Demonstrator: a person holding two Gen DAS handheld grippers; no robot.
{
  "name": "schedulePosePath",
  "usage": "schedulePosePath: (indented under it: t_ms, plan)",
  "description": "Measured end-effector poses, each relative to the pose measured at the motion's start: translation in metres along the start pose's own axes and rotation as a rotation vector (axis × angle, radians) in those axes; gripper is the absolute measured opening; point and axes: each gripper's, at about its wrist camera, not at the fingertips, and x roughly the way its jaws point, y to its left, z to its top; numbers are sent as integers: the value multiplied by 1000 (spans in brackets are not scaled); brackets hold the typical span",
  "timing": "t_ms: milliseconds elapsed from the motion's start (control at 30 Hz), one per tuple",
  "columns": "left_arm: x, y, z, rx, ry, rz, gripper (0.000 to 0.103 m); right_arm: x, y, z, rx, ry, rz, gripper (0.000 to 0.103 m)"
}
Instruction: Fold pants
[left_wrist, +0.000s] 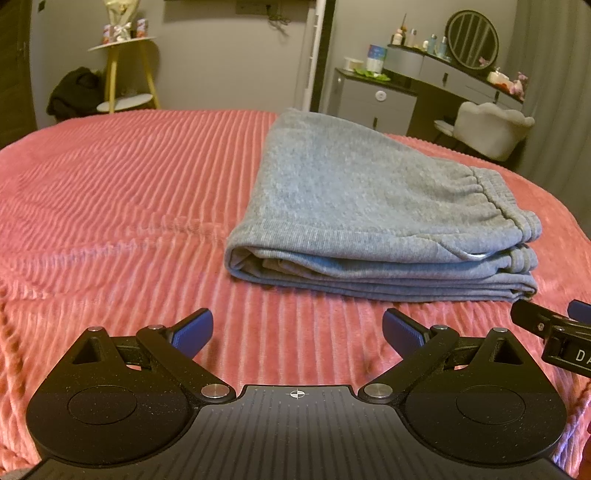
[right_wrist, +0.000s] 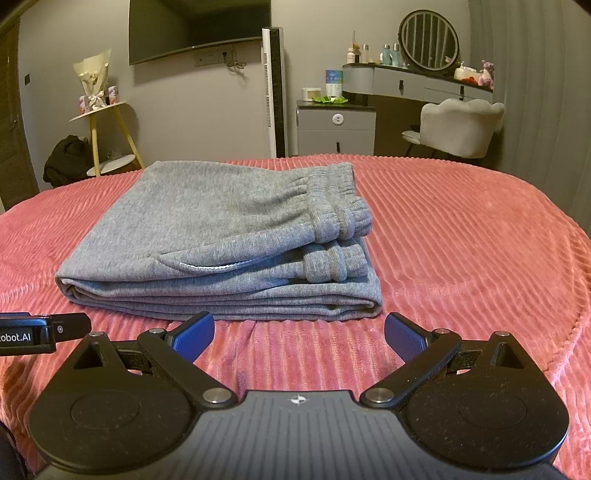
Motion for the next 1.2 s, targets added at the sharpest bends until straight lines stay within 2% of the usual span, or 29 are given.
schedulePosePath:
  t_ms: [1200]
  plan:
    - [-7, -5, 0, -2, -20, -33, 101, -2, -1, -3, 1, 1, 4, 99]
